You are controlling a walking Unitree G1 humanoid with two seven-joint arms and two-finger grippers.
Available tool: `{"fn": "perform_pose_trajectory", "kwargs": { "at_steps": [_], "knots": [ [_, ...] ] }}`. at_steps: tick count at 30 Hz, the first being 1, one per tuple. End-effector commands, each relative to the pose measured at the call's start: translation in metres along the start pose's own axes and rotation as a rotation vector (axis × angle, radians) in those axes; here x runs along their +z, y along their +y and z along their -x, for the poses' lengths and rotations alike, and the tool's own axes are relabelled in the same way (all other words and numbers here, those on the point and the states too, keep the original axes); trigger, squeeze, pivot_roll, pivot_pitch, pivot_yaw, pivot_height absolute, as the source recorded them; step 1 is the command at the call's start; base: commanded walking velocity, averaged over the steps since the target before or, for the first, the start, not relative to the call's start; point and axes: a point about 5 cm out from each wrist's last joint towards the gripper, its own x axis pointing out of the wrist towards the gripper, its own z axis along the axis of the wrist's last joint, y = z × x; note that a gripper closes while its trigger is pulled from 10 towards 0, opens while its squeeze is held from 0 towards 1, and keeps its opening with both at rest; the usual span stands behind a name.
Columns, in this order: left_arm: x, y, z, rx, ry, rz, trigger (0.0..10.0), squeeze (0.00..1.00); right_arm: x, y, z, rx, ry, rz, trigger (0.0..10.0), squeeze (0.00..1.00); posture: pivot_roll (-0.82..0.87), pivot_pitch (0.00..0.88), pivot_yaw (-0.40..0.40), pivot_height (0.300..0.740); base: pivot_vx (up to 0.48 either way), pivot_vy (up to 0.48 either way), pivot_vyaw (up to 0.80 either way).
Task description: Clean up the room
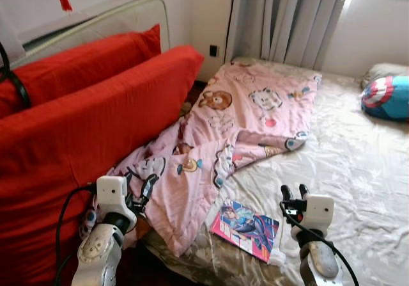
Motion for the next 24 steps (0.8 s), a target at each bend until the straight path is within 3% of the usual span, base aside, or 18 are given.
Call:
{"fn": "perform_pose_trajectory", "kwargs": {
  "at_steps": [1,8,10,24],
  "knots": [
    [0.005,0.004,0.000,0.020,-0.010,-0.001,10.0,0.00,0.004,0.000,-0.003,0.007,-0.005,-0.001,10.0,0.00,0.05,0.040,-0.042,0.675,0.000,0.000,0.00],
    [0.011,0.014,-0.001,0.067,-0.030,0.001,10.0,0.00,0.004,0.005,-0.003,0.037,0.011,0.011,10.0,0.00,0.05,0.047,-0.042,0.665,0.000,0.000,0.00],
    [0.011,0.014,-0.003,0.064,-0.020,-0.008,10.0,0.00,0.004,0.005,-0.003,0.031,0.010,0.016,10.0,0.00,0.05,0.048,-0.042,0.645,0.000,0.000,0.00],
    [0.010,0.005,-0.005,0.044,-0.023,-0.009,10.0,0.00,0.002,0.010,-0.001,0.033,0.003,-0.026,10.0,0.00,0.05,0.058,-0.037,0.645,0.000,0.000,0.00]
  ]
}}
